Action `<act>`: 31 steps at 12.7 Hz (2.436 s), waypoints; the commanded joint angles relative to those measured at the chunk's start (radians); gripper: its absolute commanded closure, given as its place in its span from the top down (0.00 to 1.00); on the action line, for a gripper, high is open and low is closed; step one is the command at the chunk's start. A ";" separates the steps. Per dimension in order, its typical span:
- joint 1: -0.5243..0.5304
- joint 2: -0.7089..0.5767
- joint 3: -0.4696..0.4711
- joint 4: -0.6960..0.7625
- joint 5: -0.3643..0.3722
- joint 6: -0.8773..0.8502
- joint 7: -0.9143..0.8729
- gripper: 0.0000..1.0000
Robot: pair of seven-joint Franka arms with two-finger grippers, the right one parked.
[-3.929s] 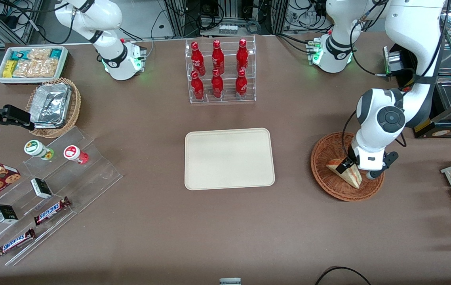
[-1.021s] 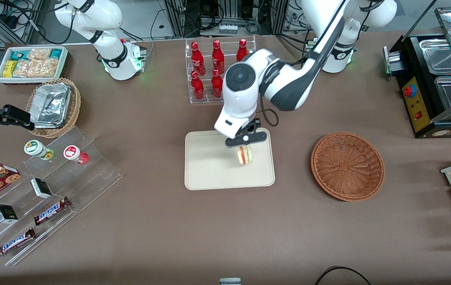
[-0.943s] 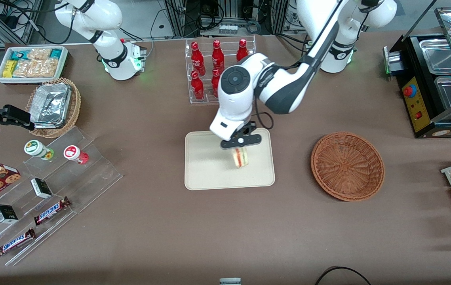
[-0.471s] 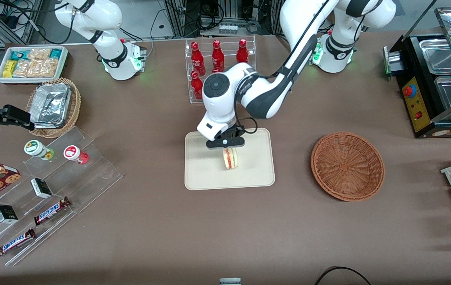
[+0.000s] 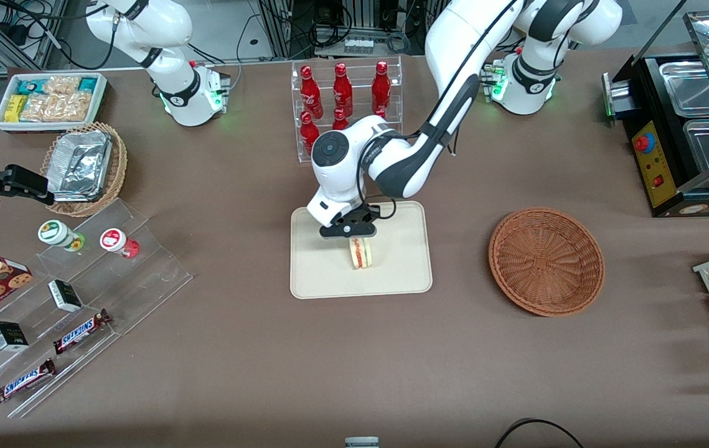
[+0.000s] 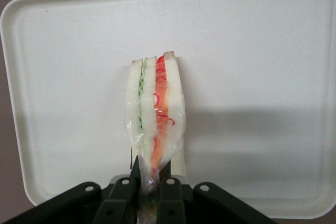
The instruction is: Place sandwich from basket to tray
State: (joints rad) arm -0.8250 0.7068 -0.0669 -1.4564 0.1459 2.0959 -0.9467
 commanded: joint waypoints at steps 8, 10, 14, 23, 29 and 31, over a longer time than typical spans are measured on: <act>-0.026 0.004 0.015 0.024 0.018 0.021 -0.001 0.99; -0.019 -0.041 0.016 0.030 0.006 0.009 -0.014 0.99; -0.003 -0.176 0.060 0.027 -0.012 -0.149 -0.092 0.99; 0.251 -0.475 0.101 -0.022 -0.091 -0.439 -0.016 0.99; 0.482 -0.668 0.101 -0.163 -0.091 -0.522 0.288 0.99; 0.545 -0.700 0.102 -0.163 -0.091 -0.563 0.389 0.99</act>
State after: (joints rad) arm -0.3308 0.0672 0.0459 -1.5810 0.0660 1.5582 -0.6386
